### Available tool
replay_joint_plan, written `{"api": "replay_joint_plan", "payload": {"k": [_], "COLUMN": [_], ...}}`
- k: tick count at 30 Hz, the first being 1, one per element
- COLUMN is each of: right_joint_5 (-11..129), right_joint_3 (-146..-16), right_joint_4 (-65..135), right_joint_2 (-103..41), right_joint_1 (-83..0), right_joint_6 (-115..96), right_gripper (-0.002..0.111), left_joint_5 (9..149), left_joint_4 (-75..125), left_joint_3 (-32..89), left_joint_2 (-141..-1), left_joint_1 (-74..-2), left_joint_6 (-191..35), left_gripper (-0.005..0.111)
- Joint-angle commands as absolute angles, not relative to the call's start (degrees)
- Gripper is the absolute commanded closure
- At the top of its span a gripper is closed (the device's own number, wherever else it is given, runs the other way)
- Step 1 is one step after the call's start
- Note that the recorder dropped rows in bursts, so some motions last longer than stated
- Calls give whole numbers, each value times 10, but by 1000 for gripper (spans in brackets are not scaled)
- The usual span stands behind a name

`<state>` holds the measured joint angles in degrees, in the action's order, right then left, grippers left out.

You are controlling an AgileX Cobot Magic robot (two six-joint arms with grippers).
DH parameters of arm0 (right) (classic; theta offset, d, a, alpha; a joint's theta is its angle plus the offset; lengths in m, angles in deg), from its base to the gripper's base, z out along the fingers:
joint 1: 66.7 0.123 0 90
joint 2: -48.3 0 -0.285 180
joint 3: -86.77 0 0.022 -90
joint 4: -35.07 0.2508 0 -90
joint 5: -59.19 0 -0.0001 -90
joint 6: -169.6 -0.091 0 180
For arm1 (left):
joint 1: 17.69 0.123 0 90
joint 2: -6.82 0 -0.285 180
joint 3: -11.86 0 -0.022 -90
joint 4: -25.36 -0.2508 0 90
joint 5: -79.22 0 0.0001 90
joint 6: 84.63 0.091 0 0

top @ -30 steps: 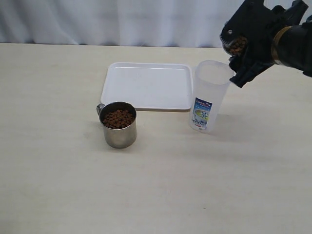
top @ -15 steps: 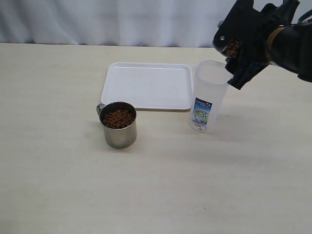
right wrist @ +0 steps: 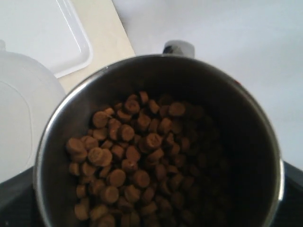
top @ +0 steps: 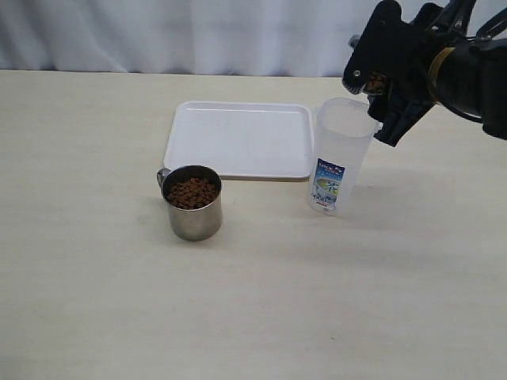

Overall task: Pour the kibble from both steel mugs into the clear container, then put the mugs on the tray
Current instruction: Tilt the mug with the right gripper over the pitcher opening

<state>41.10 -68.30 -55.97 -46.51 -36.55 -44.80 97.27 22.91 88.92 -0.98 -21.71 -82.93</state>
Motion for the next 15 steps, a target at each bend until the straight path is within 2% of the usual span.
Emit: {"api": "replay_joint_plan", "payload": {"k": [1,15], "right_joint_5": [411,411], "right_joint_3": [-684,-683], "right_joint_4": [-586,-618], "right_joint_2": [-461,-461], "right_joint_1": [-365,-365], "right_joint_6": [-441,-408], "right_gripper": [104,104], "left_joint_5": [969,969], "left_joint_4": [230,230], "left_joint_3": [891,891], "left_joint_2": [-10,-10], "left_joint_1": [-217,-217], "left_joint_6": [-830,-830], "left_gripper": [107,107]}}
